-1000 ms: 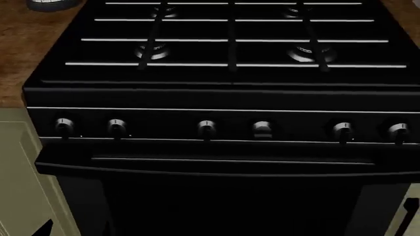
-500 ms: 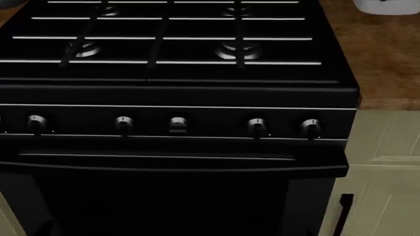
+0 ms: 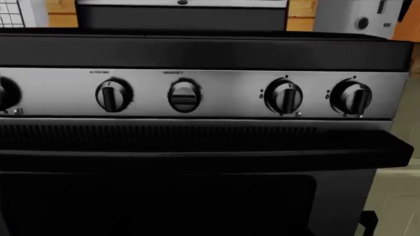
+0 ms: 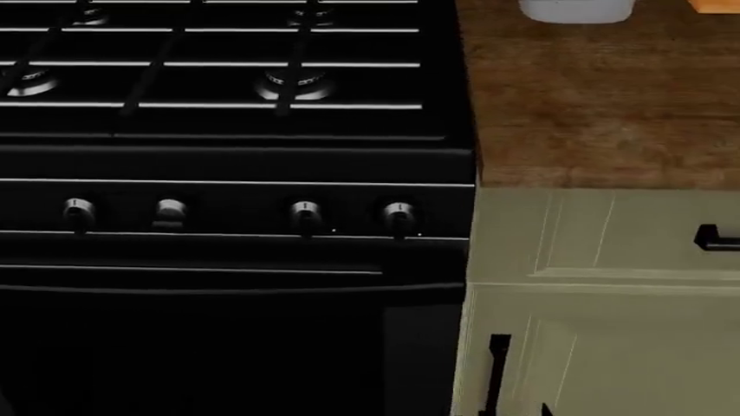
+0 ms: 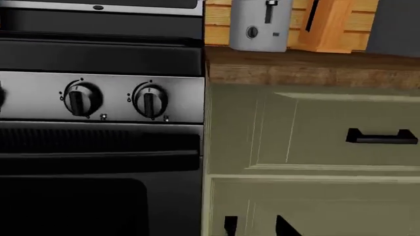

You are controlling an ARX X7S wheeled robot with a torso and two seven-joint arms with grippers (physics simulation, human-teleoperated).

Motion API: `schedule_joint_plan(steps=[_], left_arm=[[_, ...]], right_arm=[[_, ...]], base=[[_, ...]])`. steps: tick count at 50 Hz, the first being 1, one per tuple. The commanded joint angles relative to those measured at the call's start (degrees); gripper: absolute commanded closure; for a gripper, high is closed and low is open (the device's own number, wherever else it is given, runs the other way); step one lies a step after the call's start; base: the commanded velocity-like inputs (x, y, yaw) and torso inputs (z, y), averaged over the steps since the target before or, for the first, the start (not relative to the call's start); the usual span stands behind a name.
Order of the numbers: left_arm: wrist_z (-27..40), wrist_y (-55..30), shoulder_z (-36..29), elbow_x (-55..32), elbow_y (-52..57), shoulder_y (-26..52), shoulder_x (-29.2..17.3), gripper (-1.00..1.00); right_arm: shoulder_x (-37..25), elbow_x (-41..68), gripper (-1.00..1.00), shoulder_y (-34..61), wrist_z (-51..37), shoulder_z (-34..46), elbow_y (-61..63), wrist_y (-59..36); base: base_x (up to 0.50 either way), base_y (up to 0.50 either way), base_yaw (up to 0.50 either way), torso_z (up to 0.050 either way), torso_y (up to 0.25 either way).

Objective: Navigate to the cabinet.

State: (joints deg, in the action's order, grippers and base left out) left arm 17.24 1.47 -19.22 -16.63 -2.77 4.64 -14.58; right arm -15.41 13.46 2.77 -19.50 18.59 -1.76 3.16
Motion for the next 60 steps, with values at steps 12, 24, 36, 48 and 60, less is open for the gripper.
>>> schedule_joint_plan(steps=[12, 24, 36, 48, 60], left_arm=[[0.39, 0.31, -0.48, -0.16, 0.09, 0.01, -0.34, -1.0], [0.53, 0.21, -0.69, -0.45, 0.17, 0.08, -0.52, -1.0], [0.73, 0.19, -0.88, -0.63, 0.3, 0.1, -0.69, -1.0], [0.7, 0.67, -1.1, -0.73, -0.54, 0.5, -0.64, -1.0], [0.87, 0.63, -1.31, -0.93, -0.3, 0.45, -0.86, -1.0]], right_arm=[[-0.29, 0.29, -1.0, 0.05, -0.3, 0.38, -0.02, 0.13], [-0.44, 0.46, -1.0, 0.11, -0.5, 0.6, 0.08, 0.06], [-0.59, 0.65, -1.0, 0.11, -0.73, 0.73, 0.19, 0.12], [-0.57, 0.74, -1.0, 0.45, -0.79, 0.9, -0.52, 0.54], [-0.77, 0.84, -1.0, 0.38, -1.04, 1.12, -0.23, 0.43]], base=[[-0.03, -0.5, 0.0, 0.0, 0.0], [-0.03, -0.5, 0.0, 0.0, 0.0], [-0.03, -0.5, 0.0, 0.0, 0.0], [-0.03, -0.5, 0.0, 0.0, 0.0], [-0.03, -0.5, 0.0, 0.0, 0.0]])
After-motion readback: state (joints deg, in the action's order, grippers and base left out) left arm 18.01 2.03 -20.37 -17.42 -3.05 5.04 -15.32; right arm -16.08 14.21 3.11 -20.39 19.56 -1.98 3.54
